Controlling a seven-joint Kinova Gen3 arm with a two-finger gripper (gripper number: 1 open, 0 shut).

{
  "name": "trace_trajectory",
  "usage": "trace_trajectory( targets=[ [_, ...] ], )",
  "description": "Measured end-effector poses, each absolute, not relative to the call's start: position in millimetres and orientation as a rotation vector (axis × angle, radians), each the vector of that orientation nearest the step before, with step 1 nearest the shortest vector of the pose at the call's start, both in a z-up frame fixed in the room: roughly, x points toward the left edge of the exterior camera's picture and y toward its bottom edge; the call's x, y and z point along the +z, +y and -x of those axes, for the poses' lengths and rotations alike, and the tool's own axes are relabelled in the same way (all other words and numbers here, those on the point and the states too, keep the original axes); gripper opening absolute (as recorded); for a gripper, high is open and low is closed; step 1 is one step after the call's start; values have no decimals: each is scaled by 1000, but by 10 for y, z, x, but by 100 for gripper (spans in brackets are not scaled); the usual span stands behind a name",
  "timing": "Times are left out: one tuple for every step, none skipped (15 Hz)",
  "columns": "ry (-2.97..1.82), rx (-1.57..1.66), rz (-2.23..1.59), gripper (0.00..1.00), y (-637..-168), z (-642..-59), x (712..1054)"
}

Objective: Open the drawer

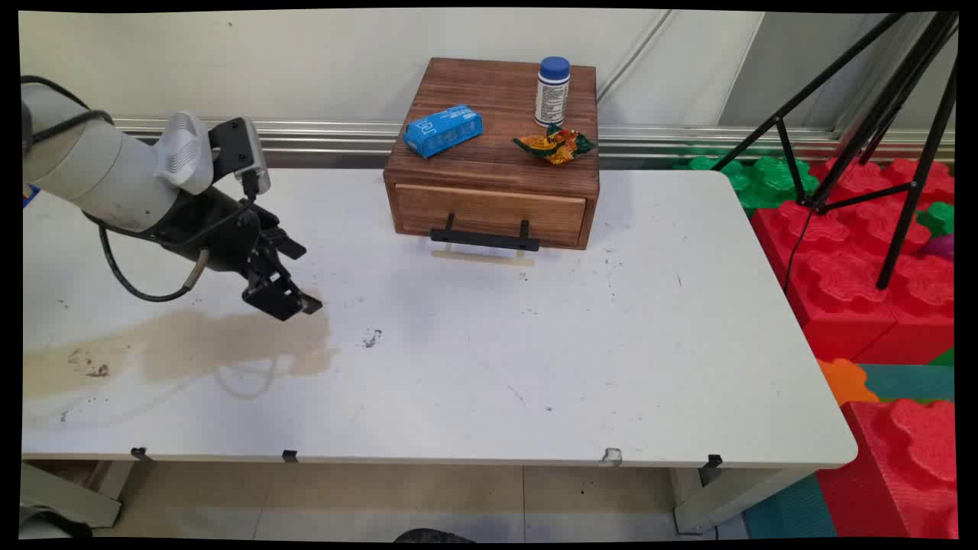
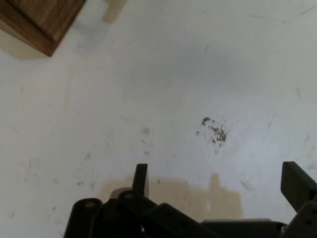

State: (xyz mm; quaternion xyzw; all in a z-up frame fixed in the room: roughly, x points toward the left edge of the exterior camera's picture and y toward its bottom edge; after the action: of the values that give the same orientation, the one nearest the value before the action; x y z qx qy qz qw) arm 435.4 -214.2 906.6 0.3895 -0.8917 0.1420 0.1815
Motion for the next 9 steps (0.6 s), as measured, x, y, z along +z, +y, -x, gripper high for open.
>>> trace_trajectory(
  targets=[
    [-2517,405,-1095,100,-2157,-4348,9070],
    [-2516,411,-1090,100,-2178,-4339,9075],
    [-2515,416,-1086,100,-2204,-4328,9079],
    [-2514,421,-1085,100,-2231,-4318,9082],
    [-2512,425,-1086,100,-2254,-4309,9086],
    [-2510,431,-1090,100,-2289,-4297,9090],
    [-2508,436,-1093,100,-2313,-4288,9093],
    [-2504,441,-1096,100,-2352,-4270,9100],
    [-2500,446,-1098,100,-2397,-4247,9107]
  ],
)
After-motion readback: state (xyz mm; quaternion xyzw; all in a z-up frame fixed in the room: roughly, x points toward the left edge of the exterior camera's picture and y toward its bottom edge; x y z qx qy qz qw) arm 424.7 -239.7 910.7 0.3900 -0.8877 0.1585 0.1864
